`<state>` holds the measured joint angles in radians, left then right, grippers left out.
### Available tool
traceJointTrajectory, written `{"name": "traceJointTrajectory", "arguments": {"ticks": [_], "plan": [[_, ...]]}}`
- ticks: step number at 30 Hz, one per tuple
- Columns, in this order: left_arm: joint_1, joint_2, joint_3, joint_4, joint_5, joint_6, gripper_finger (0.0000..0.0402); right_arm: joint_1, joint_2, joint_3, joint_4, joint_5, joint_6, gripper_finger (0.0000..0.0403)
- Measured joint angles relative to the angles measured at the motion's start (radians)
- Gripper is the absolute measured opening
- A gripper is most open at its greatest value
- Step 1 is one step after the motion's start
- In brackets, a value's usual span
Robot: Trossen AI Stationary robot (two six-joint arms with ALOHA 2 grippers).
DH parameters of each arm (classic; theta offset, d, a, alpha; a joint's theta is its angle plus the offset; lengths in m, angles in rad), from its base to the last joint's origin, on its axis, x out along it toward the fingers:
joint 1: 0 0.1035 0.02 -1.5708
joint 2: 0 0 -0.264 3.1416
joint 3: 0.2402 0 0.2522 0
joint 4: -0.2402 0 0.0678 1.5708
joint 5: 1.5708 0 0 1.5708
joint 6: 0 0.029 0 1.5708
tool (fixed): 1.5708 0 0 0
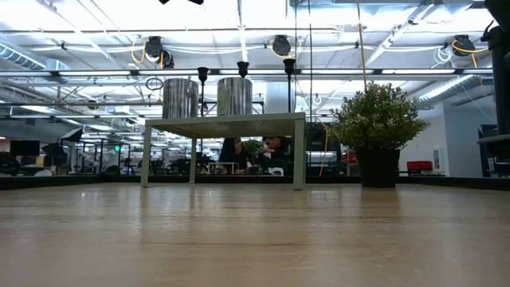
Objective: Pick & Place candle stick holders
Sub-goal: Put the yellow scented candle on the shelf
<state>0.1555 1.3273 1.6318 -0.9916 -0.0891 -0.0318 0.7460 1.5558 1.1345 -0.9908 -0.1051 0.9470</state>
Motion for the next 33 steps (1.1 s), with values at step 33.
{"name": "traceJointTrajectory", "arguments": {"ticks": [33], "plan": [[0.000,0.000,0.000,-0.016,0.001,-0.002,0.0079,-0.414,-0.255,-0.008,0.543,0.053,-0.759,0.0001]]}}
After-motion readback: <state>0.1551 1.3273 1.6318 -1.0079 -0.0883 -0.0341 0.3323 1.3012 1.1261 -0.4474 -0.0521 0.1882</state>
